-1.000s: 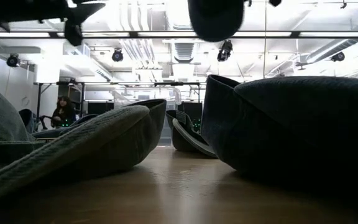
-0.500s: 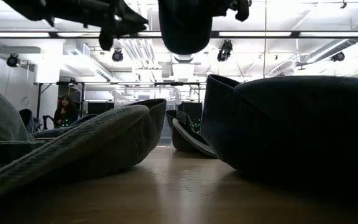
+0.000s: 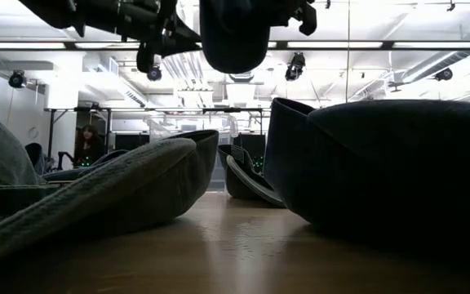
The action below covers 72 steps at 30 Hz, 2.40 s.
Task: Pick & Place hat
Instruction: Put the top right blue cap into the left transparent bin
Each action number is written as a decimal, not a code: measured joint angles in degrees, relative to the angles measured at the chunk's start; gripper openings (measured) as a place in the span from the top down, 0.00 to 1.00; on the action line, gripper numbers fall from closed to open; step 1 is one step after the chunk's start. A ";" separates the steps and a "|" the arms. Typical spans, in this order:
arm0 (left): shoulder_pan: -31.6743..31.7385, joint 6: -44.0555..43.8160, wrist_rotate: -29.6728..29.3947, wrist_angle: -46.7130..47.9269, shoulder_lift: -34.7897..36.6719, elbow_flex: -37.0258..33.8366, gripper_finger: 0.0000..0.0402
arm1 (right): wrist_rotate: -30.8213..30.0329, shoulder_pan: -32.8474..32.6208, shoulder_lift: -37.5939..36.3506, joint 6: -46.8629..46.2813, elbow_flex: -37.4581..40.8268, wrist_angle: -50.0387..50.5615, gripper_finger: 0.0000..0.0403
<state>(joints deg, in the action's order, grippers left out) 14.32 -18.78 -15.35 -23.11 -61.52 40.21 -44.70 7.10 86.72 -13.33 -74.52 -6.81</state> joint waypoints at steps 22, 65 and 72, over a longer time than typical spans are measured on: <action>2.01 2.27 -2.29 -4.32 -2.69 1.29 0.79 | 3.18 -0.28 0.00 -1.66 -0.04 0.59 0.97; 5.12 5.32 -2.82 0.72 -2.84 4.37 0.60 | 3.21 -1.74 -1.49 0.44 -0.11 6.55 0.97; 5.13 10.87 -1.61 -0.37 -2.82 4.64 0.57 | 3.43 -2.17 -1.60 1.73 -0.11 8.49 0.97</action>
<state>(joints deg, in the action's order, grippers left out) 19.44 -7.91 -16.97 -23.49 -64.34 44.85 -41.27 4.93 85.12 -11.60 -74.63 1.69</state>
